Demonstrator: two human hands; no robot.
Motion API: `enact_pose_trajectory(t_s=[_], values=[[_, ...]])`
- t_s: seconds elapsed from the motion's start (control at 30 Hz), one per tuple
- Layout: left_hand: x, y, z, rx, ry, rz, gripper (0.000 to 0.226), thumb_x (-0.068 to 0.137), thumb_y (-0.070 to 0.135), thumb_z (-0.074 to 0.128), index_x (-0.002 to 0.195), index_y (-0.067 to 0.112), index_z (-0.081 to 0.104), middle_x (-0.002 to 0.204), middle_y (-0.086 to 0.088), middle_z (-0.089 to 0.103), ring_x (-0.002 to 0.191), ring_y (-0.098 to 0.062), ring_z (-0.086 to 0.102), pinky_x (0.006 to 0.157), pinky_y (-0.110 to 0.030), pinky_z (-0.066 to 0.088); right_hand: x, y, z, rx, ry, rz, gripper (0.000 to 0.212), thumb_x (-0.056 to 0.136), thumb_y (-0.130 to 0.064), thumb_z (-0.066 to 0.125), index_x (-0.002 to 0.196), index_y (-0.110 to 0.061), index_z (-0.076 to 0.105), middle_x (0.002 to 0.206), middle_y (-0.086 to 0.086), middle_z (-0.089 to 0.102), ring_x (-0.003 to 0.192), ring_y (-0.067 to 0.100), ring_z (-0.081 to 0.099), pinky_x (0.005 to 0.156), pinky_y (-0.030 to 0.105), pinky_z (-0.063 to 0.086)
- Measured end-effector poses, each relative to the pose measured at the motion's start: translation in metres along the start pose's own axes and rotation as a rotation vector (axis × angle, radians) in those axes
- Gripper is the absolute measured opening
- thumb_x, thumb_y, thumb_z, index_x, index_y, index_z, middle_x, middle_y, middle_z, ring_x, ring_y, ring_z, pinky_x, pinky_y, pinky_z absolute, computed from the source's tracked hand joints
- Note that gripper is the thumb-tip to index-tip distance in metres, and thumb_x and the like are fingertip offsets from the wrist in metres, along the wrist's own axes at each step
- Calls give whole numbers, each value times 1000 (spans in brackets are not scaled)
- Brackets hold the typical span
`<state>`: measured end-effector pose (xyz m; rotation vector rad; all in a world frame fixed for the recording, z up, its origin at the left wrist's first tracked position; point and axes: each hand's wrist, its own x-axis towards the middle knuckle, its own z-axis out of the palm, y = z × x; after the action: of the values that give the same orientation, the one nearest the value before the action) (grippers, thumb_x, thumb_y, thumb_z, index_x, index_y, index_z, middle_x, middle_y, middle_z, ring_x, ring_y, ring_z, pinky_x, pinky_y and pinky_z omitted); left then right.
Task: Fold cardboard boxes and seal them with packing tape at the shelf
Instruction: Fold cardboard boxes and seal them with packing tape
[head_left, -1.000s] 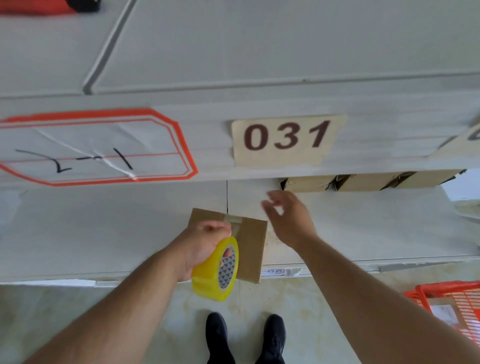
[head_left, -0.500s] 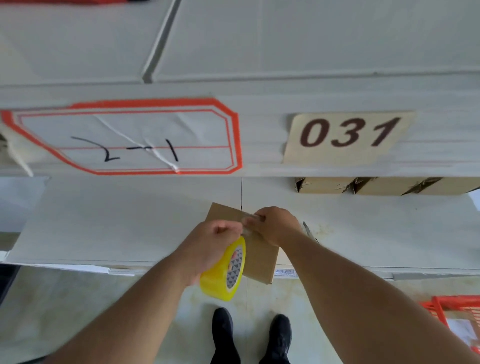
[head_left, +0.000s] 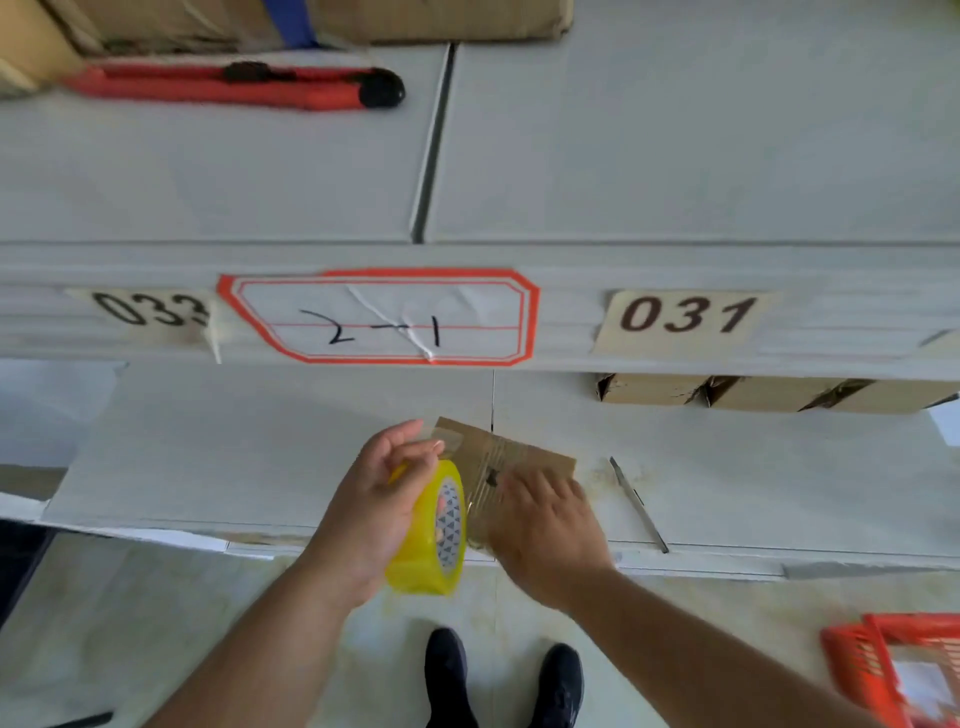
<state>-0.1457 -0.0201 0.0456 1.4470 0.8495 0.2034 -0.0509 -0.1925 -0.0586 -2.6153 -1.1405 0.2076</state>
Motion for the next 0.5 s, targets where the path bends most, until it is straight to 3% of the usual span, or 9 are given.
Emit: enact_pose_trajectory(t_s=[0.07,0.13,0.23,0.27,0.3,0.33,0.4,0.43,0.5], values=[[-7,5,-2,7,36,64,29,103,33,61,132,33,58,120,10,75,123,-12,64,112,-47,46,-24,-1,14,-76,-103,-157,59,88,-58,50,131,-22,68,136,-1,66,129,25,58,113,45,39],[-17,9,-4,-3,50,95,29,107,28,54,135,36,56,123,11,74,123,-10,63,114,-45,44,-24,15,15,-163,-97,-219,55,87,-46,56,135,-24,69,143,-1,64,136,26,57,120,48,36],[-36,17,0,-8,6,128,41,107,13,49,142,35,50,128,11,72,125,-8,62,111,-43,45,-17,41,1,-276,-187,-180,72,62,-25,85,133,-19,71,145,5,63,135,30,59,116,52,34],[-43,20,3,-11,-19,144,44,107,11,49,144,35,48,129,12,71,126,-9,62,109,-42,47,-17,46,-9,-254,-249,-127,76,62,-23,86,136,-20,68,149,5,59,138,30,55,118,51,33],[-50,23,7,-19,-39,157,46,106,10,50,145,35,46,131,12,70,124,-10,64,103,-41,51,-18,47,-25,-234,-269,-75,71,73,-28,81,141,-24,62,154,4,54,142,28,51,120,47,32],[-57,25,11,-47,-51,158,47,105,10,50,145,34,46,132,12,69,118,-12,68,94,-39,57,-19,43,-42,-105,-283,13,56,89,-35,70,143,-27,56,154,1,53,141,24,50,119,43,35],[-71,30,20,-89,-75,166,49,103,12,53,146,34,44,137,12,66,109,-16,73,84,-40,62,-23,15,-87,429,-239,237,31,105,-46,51,129,-29,60,126,-5,70,113,13,68,102,39,53],[-76,31,25,-76,-85,181,50,103,18,56,147,37,42,140,13,64,115,-18,71,92,-48,60,-28,-4,-106,773,-208,330,29,104,-49,53,121,-27,62,107,-3,76,97,12,73,92,42,58],[-88,30,34,-41,-97,220,51,102,29,59,147,44,40,143,19,60,130,-15,61,109,-58,47,-40,-34,-132,1236,-150,323,36,97,-54,61,121,-28,62,96,-1,76,89,16,76,84,41,62]])
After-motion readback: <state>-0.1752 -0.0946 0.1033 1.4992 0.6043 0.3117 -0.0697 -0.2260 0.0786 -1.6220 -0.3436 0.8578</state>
